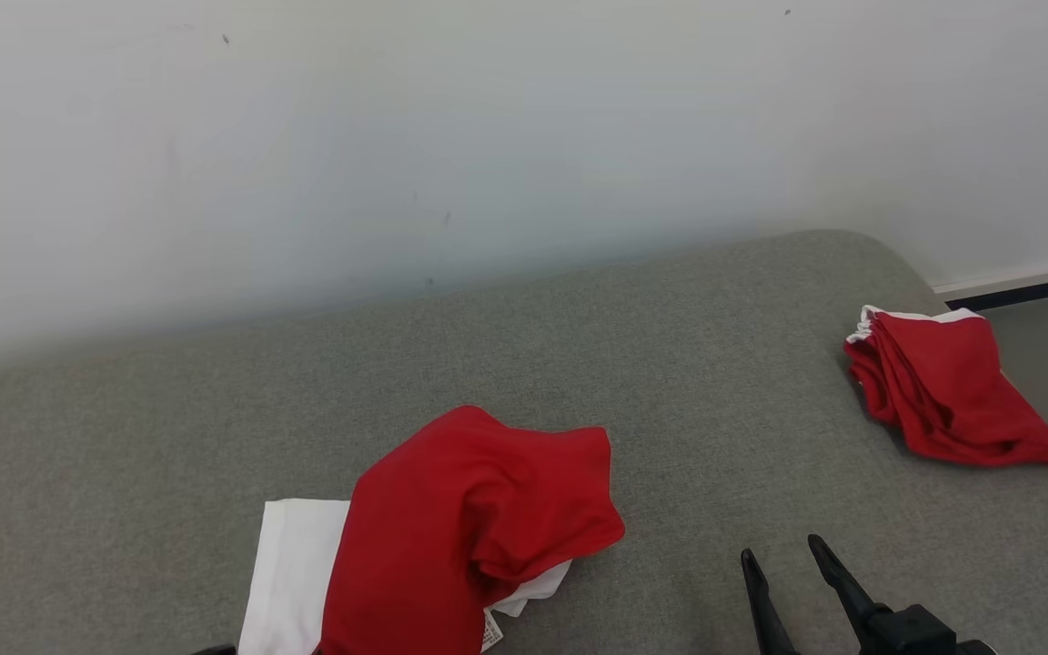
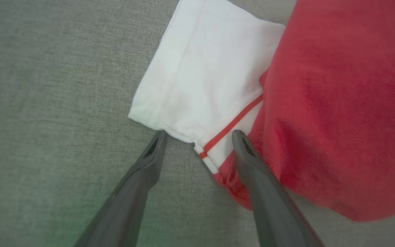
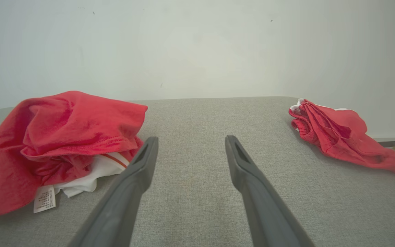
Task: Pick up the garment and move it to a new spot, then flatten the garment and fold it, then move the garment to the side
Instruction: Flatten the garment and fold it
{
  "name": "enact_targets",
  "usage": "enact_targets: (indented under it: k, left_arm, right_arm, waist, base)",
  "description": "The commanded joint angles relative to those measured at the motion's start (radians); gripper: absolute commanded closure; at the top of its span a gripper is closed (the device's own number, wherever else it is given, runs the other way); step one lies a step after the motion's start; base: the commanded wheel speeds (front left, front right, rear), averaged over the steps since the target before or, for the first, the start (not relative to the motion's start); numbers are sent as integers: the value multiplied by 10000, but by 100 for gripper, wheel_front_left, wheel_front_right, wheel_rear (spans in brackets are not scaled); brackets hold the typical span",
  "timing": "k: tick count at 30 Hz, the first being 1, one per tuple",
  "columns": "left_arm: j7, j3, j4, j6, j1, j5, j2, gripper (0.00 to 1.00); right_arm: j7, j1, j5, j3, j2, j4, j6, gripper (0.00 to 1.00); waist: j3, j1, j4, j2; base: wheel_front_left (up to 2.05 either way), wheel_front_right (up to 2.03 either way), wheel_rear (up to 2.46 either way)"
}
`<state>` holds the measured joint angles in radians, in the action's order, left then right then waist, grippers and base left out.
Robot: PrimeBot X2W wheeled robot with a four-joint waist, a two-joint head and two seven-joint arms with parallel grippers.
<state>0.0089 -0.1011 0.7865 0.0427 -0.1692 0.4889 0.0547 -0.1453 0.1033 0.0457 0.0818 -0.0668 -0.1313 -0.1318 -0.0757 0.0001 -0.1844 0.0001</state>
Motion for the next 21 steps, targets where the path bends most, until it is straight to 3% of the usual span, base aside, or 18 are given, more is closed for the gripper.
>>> enact_targets:
  k: [1, 2, 8, 15, 21]
  left_arm:
    - [-17, -145, 201, 11, -41, 72, -81, 93]
    - [-97, -242, 295, 44, -121, 92, -99, 100]
    - [-1008, -702, 458, 214, -848, -259, -67, 100]
    - [-2306, -1560, -571, 449, -2850, -1043, -53, 100]
    - [-2561, -2642, -1591, 470, -4520, -705, -49, 100]
  right_arm:
    - [7, -48, -45, 16, -34, 15, 24, 0]
    - [9, -62, -52, 35, -34, 5, 24, 0]
    - [-11, -104, -82, 142, -19, -56, 24, 0]
    - [-61, -189, -58, 282, -31, -95, 25, 0]
    - [-102, -333, -54, 527, -1, -167, 25, 0]
  waist:
    - [39, -1, -93, -1]
    - [35, -1, -118, -1]
    - [-28, -1, -226, -1]
    - [-60, -1, -549, -1]
    - [-26, -1, -1133, -1]
  base:
    - [0, 0, 0]
    - [0, 0, 0]
    - [0, 0, 0]
    - [0, 0, 0]
    - [0, 0, 0]
